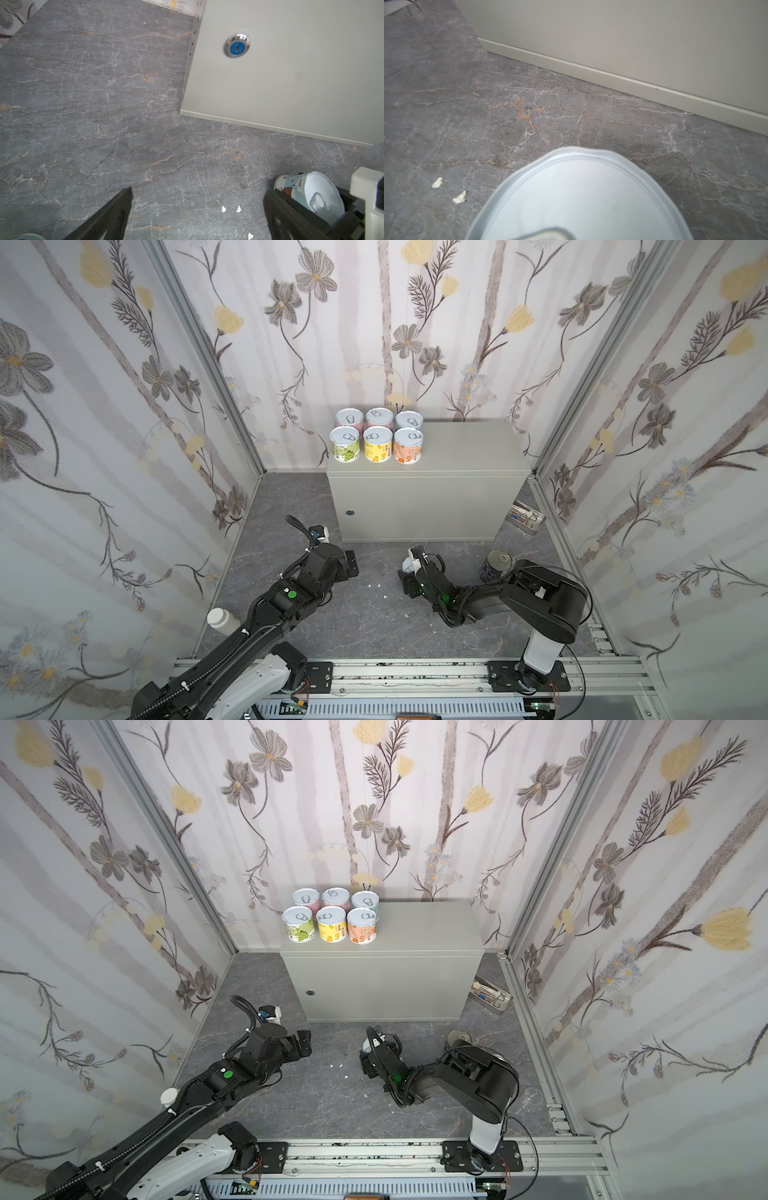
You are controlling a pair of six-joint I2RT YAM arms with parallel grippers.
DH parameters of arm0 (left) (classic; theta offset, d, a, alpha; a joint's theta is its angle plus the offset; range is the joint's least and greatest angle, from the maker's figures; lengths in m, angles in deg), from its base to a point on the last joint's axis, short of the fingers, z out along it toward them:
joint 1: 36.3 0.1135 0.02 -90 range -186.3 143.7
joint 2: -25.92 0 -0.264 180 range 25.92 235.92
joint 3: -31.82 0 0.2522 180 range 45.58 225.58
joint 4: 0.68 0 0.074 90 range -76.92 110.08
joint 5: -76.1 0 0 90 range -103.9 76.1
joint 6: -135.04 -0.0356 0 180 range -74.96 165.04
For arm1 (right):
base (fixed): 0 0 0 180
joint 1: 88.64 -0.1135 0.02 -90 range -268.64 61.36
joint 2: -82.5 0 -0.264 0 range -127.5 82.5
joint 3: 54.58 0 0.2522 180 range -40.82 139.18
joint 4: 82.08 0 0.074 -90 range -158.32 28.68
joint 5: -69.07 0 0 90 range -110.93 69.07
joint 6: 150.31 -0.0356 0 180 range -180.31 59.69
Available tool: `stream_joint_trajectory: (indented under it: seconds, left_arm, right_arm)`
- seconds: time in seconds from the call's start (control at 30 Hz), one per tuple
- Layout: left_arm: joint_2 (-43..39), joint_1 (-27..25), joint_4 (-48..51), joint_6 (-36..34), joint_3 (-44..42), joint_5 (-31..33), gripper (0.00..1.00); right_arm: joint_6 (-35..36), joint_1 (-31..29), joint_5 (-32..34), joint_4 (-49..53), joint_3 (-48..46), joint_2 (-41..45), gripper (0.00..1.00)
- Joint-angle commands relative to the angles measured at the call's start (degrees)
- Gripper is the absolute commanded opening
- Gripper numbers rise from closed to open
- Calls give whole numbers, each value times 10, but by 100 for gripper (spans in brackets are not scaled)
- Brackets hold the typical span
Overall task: Place and organize the canned foods onto the counter
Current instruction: 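Close the right gripper on the pale teal can and lift it, then carry the pale teal can up onto the cabinet top beside the other cans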
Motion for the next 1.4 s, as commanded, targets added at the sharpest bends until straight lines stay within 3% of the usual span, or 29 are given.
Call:
stream_joint_trajectory:
  seconds: [0.0, 0.33, 0.77, 1.07, 1.37]
  left_arm:
    - [-4, 0, -11, 4, 7, -12, 100]
    - [-27, -4, -3, 10, 10, -34, 100]
    - [-36, -49, -3, 22, 13, -17, 100]
    - [-19, -56, -3, 10, 23, -6, 100]
    - [-12, -56, -3, -4, 27, 6, 100]
  right_arm:
    - [0, -3, 18, 4, -6, 36, 62]
    - [-2, -9, 14, 153, -14, 230, 63]
    - [24, 32, -30, 397, 85, 442, 61]
    - [48, 84, -115, 557, 252, 453, 61]
    - [90, 193, -156, 629, 410, 396, 60]
